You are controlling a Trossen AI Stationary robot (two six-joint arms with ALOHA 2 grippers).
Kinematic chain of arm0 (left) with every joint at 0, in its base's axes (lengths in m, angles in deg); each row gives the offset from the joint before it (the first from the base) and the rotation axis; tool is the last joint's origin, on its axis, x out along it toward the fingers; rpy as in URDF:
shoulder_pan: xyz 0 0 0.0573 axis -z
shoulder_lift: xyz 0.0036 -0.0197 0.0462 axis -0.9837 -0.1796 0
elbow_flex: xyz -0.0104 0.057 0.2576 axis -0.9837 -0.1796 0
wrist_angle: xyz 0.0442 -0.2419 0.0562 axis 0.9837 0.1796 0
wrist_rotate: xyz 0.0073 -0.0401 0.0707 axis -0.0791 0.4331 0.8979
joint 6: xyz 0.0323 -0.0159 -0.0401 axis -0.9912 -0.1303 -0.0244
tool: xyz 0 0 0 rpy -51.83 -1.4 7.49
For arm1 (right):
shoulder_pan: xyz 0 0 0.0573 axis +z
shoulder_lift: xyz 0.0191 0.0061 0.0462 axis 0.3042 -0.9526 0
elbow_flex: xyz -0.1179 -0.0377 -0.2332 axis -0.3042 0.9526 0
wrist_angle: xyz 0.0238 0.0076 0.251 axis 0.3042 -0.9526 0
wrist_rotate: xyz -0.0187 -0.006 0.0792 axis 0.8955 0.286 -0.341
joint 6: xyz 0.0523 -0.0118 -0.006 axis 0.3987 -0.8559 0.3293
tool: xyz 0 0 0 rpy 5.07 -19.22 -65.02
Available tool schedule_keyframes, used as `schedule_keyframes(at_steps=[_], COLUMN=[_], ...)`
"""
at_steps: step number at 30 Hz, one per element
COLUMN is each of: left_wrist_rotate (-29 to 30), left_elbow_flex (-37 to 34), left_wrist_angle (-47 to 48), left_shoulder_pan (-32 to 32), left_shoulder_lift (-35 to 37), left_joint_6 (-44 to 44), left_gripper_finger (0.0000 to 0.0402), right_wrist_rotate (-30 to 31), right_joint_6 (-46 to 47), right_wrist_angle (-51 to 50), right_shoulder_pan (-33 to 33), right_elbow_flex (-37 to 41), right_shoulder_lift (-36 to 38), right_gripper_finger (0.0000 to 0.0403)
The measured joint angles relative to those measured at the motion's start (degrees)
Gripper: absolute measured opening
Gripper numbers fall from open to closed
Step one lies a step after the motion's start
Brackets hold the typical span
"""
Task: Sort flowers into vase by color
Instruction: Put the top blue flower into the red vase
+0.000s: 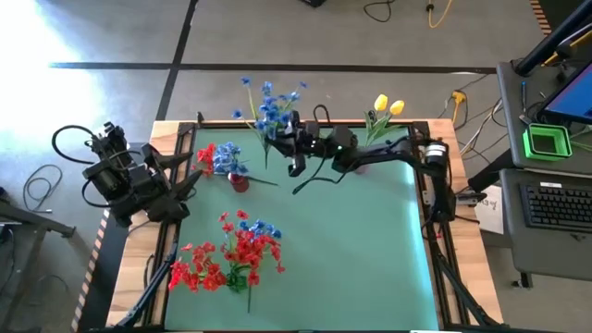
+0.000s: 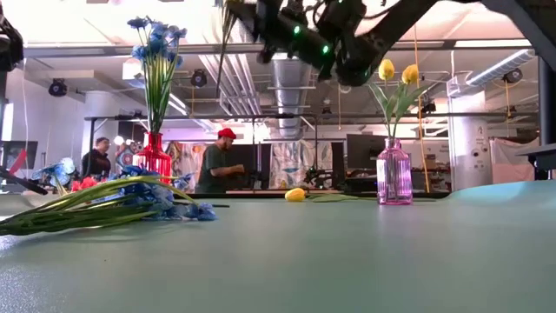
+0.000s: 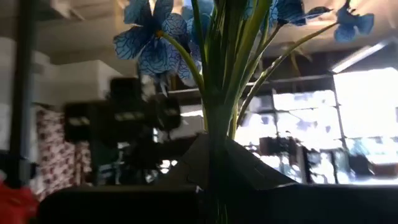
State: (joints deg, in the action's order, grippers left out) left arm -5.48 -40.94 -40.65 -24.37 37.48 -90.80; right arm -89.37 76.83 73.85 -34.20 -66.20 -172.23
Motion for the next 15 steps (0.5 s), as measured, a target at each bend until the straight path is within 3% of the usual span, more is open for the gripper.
schedule_keyframes(at_steps=[7,15], left_wrist_rotate=[-3.8,-14.1], left_elbow_flex=[0.0,0.4], left_wrist_angle=[1.0,11.3], left_shoulder_pan=[0.0,-0.2], left_shoulder_lift=[-1.0,-3.9], left_joint_6=[2.3,13.2], left_gripper_finger=[0.0230,0.0230], right_wrist_rotate=[-3.2,-4.1], right_joint_6=[-2.9,-8.8], right_wrist_angle=[-5.7,-19.4], right_shoulder_pan=[0.1,0.3], right_elbow_flex=[0.0,0.1], right_shoulder_lift=[7.1,16.6], right_gripper_finger=[0.0018,0.0018])
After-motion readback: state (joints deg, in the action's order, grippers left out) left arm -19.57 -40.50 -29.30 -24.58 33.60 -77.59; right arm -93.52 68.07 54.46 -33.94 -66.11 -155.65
